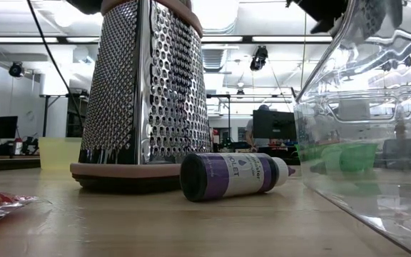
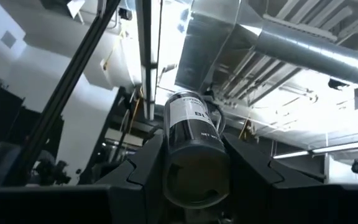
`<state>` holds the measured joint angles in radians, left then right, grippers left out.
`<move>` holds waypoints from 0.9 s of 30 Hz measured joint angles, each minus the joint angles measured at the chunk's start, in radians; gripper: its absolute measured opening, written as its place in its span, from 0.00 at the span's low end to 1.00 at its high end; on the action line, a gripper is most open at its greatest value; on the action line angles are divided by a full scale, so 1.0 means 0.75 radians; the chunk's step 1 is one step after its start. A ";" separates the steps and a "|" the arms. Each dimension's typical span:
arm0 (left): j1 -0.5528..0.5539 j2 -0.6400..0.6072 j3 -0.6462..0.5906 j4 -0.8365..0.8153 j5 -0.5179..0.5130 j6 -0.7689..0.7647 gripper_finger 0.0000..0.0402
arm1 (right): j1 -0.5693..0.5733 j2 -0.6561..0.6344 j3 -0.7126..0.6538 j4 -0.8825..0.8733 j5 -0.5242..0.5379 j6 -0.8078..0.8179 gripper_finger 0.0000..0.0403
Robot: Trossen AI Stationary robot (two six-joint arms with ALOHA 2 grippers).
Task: Pick & Place Food Item
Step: Put the left black food coloring into the yellow bin
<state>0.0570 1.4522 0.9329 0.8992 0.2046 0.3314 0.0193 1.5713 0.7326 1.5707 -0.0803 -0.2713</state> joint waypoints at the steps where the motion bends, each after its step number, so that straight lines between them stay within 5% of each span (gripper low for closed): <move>1: -0.001 0.008 0.000 0.020 0.005 -0.004 0.71 | 0.000 0.002 0.005 0.002 -0.004 -0.006 0.32; 27: -0.001 0.150 0.069 0.279 0.103 -0.065 0.71 | 0.000 0.001 -0.008 0.000 -0.009 0.013 0.32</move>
<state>0.0566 1.5644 0.9848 1.1081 0.2817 0.2823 0.0193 1.5723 0.7264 1.5706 -0.0873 -0.2615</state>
